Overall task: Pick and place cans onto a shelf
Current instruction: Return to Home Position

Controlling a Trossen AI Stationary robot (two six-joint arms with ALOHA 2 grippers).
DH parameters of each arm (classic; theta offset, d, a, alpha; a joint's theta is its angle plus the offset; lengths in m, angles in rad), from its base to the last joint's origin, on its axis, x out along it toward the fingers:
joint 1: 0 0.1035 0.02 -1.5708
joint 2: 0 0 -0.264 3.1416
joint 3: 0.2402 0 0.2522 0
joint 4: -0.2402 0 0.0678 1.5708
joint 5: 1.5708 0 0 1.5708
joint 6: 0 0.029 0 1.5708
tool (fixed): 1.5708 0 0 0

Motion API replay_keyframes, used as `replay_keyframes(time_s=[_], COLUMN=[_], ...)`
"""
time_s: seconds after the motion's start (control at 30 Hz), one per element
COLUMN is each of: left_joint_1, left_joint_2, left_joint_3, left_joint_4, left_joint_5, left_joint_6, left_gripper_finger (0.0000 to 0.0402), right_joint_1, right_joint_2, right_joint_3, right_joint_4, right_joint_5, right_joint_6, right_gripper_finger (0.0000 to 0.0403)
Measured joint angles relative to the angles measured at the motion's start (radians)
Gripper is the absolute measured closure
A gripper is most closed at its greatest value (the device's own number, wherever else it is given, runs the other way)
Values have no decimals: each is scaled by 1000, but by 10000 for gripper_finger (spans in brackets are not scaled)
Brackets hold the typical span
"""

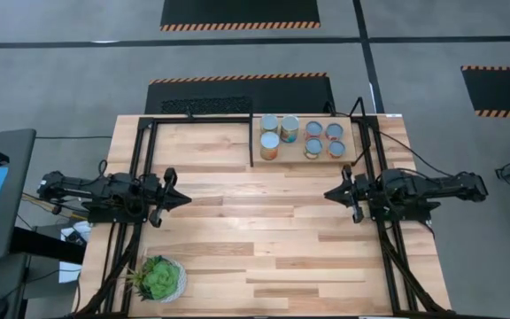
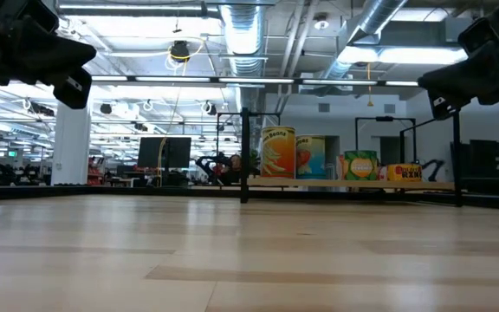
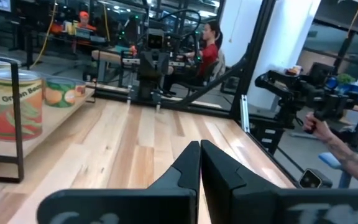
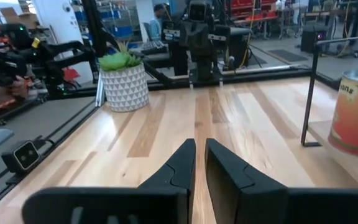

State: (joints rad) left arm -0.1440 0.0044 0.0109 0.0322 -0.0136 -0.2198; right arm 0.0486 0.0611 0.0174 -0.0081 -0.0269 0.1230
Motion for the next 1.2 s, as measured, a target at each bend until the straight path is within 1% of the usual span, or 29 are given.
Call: replay_keyframes(time_s=[0.2, 1.2], left_joint_1=[0, 0], left_joint_2=[0, 0], left_joint_3=[-1, -4], left_joint_4=[0, 1], left_joint_5=[-11, -13], left_joint_6=[40, 33], left_gripper_finger=[402, 401], right_joint_1=[0, 1], right_joint_2=[-3, -3], right_joint_3=[0, -2], right_joint_4=[1, 1], right_joint_5=[0, 1], right_joint_6=[0, 0], right_gripper_finger=[341, 341])
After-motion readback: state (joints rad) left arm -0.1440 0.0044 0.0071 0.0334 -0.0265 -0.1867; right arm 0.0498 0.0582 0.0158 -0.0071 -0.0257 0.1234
